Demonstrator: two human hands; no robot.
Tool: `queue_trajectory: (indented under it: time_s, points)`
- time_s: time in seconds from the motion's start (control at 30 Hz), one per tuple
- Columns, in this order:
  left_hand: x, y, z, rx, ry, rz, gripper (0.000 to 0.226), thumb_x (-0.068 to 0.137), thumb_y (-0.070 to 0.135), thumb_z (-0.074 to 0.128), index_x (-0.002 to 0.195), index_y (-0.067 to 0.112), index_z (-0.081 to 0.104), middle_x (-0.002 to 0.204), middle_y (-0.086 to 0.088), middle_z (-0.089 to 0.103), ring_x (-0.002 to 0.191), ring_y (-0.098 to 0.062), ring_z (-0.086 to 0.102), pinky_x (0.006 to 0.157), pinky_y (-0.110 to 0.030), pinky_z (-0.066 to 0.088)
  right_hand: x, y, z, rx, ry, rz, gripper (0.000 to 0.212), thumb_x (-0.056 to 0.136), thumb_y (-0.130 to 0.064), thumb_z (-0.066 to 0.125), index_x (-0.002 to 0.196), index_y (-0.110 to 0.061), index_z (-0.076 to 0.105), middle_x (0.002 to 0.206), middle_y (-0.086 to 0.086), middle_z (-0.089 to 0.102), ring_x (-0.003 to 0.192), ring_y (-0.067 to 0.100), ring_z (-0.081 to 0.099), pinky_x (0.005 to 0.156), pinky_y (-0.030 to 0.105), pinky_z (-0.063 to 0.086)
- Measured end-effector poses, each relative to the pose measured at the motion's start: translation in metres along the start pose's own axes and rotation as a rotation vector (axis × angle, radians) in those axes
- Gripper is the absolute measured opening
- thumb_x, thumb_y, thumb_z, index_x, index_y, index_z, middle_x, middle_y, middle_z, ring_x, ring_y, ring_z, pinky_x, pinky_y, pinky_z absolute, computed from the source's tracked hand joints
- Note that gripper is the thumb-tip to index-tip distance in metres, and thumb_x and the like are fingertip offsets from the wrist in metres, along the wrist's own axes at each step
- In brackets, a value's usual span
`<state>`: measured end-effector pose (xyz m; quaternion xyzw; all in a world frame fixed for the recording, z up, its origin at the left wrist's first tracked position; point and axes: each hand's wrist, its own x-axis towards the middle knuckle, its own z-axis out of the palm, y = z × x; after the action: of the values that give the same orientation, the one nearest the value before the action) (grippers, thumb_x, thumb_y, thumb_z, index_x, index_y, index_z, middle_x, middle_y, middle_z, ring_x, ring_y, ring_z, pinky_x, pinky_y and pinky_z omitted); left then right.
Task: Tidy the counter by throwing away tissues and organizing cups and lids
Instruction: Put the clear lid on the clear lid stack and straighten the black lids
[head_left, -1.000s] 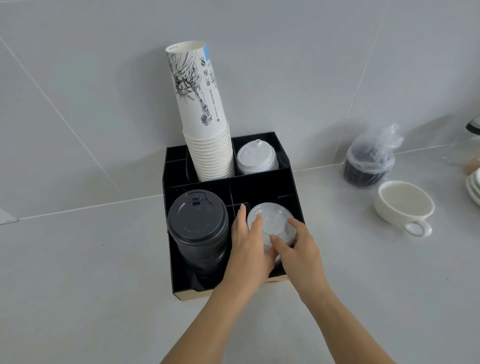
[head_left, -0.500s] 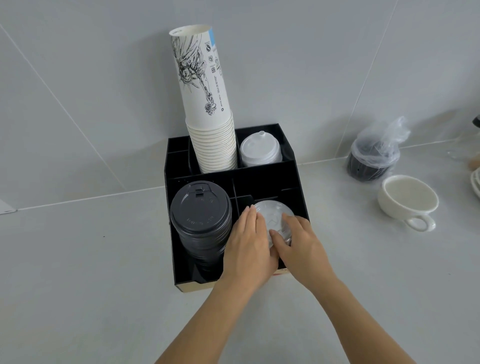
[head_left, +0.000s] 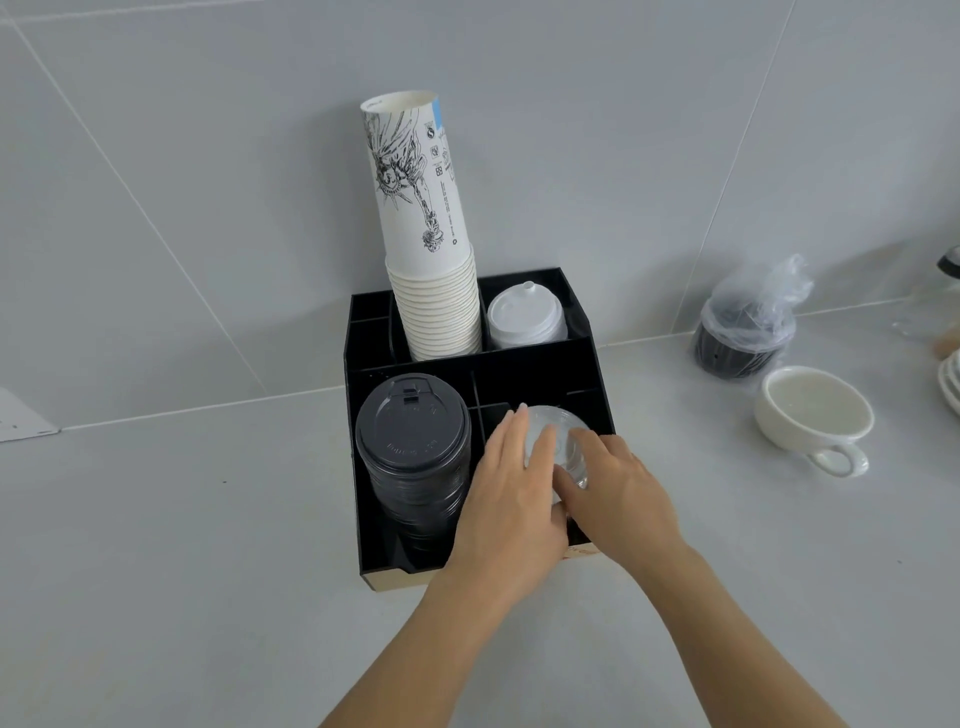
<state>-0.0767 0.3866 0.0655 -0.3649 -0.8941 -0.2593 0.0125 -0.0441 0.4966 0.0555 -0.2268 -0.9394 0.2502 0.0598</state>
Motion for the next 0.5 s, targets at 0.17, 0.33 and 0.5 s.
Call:
queue_trajectory:
  time_s: [0.17,0.33,0.5]
  points:
    - [0.001,0.014,-0.041,0.022,0.009,0.054,0.047,0.09,0.026,0.055,0.134,0.015,0.041,0.15,-0.002,0.031,0.137,-0.017,0.028,0.108,-0.027,0.025,0.008,0.002,-0.024,-0.018,-0.009,-0.025,0.049,0.093,-0.045,0.045,0.134,-0.021,0.037,0.119,0.007,0.057,0.104,0.027,0.058,0.08,0.035,0.046]
    - [0.013,0.012,-0.087,-0.021,0.143,0.024,0.047,0.09,0.039,0.051,0.134,0.025,0.041,0.136,0.01,0.048,0.123,-0.009,0.043,0.098,-0.024,0.035,0.022,-0.004,-0.052,0.04,0.01,-0.066,0.059,0.089,-0.05,0.05,0.139,-0.023,0.035,0.126,0.006,0.057,0.114,0.028,0.055,0.089,0.038,0.044]
    - [0.032,-0.012,-0.113,-0.095,0.261,-0.034,0.059,0.082,0.054,0.055,0.133,0.026,0.045,0.134,0.011,0.051,0.122,-0.007,0.044,0.095,-0.02,0.031,0.036,-0.02,-0.067,0.199,0.103,-0.206,0.067,0.083,-0.052,0.059,0.14,-0.028,0.032,0.127,0.002,0.054,0.113,0.024,0.055,0.093,0.04,0.045]
